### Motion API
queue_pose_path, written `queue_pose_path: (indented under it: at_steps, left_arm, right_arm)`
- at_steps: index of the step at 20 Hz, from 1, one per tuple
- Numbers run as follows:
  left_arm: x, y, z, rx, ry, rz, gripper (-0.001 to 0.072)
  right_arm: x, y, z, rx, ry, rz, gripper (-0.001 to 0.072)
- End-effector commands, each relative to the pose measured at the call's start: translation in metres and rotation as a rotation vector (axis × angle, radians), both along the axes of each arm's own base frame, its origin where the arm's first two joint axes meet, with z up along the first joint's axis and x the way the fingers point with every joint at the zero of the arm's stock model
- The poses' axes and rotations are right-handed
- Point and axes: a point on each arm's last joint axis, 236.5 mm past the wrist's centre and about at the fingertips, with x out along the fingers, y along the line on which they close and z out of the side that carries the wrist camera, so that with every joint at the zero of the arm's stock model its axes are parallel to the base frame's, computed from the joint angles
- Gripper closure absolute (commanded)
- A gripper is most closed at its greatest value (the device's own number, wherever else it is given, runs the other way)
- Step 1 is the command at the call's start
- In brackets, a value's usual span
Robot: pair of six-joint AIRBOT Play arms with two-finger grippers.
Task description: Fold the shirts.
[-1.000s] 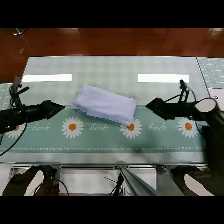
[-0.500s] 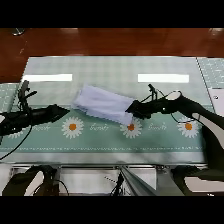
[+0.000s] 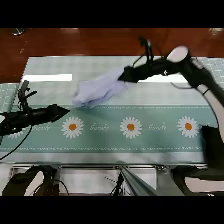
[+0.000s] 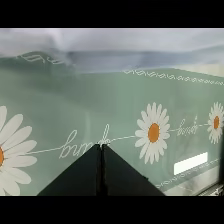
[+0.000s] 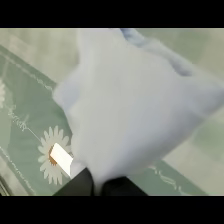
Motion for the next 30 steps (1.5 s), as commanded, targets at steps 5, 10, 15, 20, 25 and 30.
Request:
queue_pose_path:
  at_steps: [5, 10, 15, 20, 25, 30]
  left_arm:
    - [0.001, 0.000, 0.000, 0.039, -0.054, -0.049, 0.0680]
    - [0.000, -0.008, 0.001, 0.041, -0.067, -0.068, 0.0680]
    - [-0.003, -0.030, 0.003, 0.051, -0.102, -0.128, 0.0680]
    - [-0.002, -0.050, 0.007, 0.065, -0.157, -0.166, 0.0680]
    - [0.009, -0.053, 0.012, 0.053, -0.177, -0.107, 0.0680]
    - [0.022, -0.046, 0.016, 0.055, -0.204, -0.045, 0.0679]
  right_arm:
    - [0.021, -0.162, 0.126, -0.308, -0.155, -0.244, 0.0690]
    - [-0.017, -0.308, 0.144, -0.297, -0.003, -0.554, 0.0690]
    - [-0.100, -0.412, 0.145, -0.295, 0.192, -0.856, 0.0690]
    - [-0.222, -0.480, 0.117, -0.493, 0.369, -1.210, 0.0690]
    - [-0.317, -0.458, 0.066, -0.465, 0.581, -1.440, 0.0689]
    - [-0.374, -0.452, 0.064, -0.606, 0.669, -1.627, 0.0628]
